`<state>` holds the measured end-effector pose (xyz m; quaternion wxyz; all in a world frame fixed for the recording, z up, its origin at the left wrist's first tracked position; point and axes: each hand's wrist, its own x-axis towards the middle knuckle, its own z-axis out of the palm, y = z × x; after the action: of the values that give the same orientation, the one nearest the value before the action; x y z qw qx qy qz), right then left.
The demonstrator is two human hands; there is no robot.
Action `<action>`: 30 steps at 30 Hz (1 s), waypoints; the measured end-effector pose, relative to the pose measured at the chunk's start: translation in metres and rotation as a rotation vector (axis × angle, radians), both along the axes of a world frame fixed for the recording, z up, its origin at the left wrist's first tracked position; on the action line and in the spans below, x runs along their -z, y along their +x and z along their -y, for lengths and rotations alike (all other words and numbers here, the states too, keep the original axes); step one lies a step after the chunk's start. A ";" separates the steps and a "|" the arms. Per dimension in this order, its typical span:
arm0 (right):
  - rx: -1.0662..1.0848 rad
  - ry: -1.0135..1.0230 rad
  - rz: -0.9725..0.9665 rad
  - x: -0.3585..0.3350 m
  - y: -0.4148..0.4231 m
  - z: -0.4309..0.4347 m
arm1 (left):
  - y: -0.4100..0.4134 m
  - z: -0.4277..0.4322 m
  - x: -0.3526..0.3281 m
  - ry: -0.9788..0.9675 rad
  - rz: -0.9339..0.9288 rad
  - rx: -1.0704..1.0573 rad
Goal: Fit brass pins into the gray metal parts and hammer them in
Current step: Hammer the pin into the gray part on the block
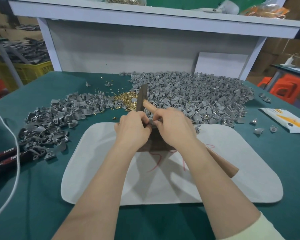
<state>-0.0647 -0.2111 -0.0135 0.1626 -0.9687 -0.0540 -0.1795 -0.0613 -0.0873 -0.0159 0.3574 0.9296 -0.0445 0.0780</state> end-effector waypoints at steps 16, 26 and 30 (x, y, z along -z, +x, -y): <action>-0.010 0.328 0.090 -0.016 -0.025 0.026 | 0.004 -0.001 0.003 0.036 0.028 -0.126; 0.021 0.309 0.094 -0.013 -0.054 0.036 | 0.004 -0.001 0.005 0.007 0.039 -0.123; 0.038 0.199 -0.012 -0.014 -0.057 0.038 | 0.004 -0.001 0.004 0.007 0.027 -0.124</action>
<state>-0.1214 -0.2487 0.0001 0.2548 -0.9497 -0.0166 -0.1813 -0.0577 -0.0863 -0.0196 0.3482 0.9306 0.0081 0.1124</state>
